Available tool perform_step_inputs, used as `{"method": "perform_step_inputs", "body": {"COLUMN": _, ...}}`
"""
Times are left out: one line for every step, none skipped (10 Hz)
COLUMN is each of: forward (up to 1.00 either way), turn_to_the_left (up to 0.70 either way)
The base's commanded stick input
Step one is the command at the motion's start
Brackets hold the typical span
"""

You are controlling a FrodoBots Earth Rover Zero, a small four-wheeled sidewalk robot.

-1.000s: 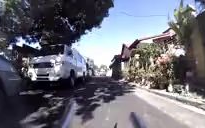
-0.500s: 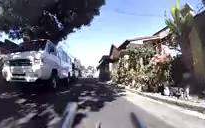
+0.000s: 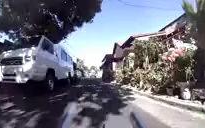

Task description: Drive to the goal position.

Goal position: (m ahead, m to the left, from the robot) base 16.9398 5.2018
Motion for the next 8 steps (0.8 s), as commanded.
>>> {"method": "perform_step_inputs", "body": {"forward": 1.00, "turn_to_the_left": 0.00}}
{"method": "perform_step_inputs", "body": {"forward": 1.00, "turn_to_the_left": 0.00}}
{"method": "perform_step_inputs", "body": {"forward": 1.00, "turn_to_the_left": 0.00}}
{"method": "perform_step_inputs", "body": {"forward": 1.00, "turn_to_the_left": 0.00}}
{"method": "perform_step_inputs", "body": {"forward": 1.00, "turn_to_the_left": 0.05}}
{"method": "perform_step_inputs", "body": {"forward": 1.00, "turn_to_the_left": 0.00}}
{"method": "perform_step_inputs", "body": {"forward": 1.00, "turn_to_the_left": 0.00}}
{"method": "perform_step_inputs", "body": {"forward": 1.00, "turn_to_the_left": 0.00}}
